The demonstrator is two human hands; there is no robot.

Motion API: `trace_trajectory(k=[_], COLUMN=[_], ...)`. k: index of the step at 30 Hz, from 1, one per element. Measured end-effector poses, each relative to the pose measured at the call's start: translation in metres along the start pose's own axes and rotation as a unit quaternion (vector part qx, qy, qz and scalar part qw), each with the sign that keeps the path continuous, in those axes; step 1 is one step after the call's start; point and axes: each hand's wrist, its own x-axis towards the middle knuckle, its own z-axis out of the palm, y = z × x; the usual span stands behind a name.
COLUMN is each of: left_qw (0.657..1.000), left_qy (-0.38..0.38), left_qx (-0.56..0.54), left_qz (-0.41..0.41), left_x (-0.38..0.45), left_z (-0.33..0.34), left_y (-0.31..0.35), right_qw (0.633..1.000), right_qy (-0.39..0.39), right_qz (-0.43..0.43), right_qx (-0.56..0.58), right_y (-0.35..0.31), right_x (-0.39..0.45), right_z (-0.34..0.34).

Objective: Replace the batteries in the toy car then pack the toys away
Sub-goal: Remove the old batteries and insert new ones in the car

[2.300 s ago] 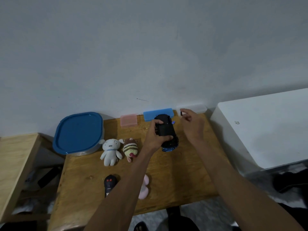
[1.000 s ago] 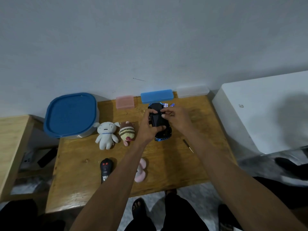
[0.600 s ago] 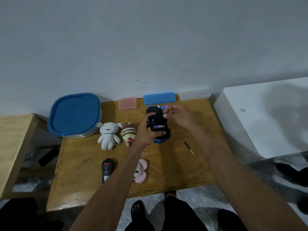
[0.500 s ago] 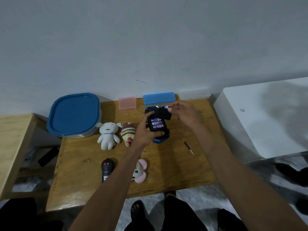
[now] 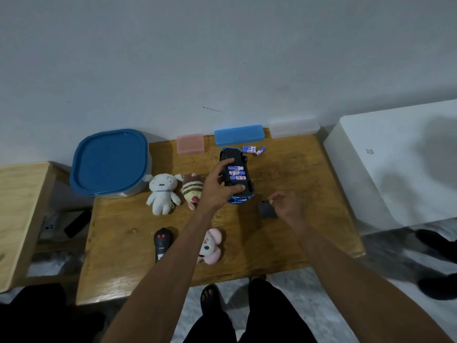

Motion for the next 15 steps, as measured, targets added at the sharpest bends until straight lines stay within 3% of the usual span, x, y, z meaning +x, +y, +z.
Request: trace_trajectory(k=[10, 15], left_qw=[1.0, 0.999], left_qy=[0.009, 0.016], left_qx=[0.007, -0.005], left_qz=[0.017, 0.031], left_x=[0.004, 0.008], left_z=[-0.001, 0.002], left_y=[0.001, 0.007], right_qw=[0.996, 0.988], right_qy=[0.05, 0.036], right_qz=[0.009, -0.039], right_qx=[-0.071, 0.147], right_y=[0.0, -0.048], right_x=[0.001, 0.002], right_z=[0.014, -0.007])
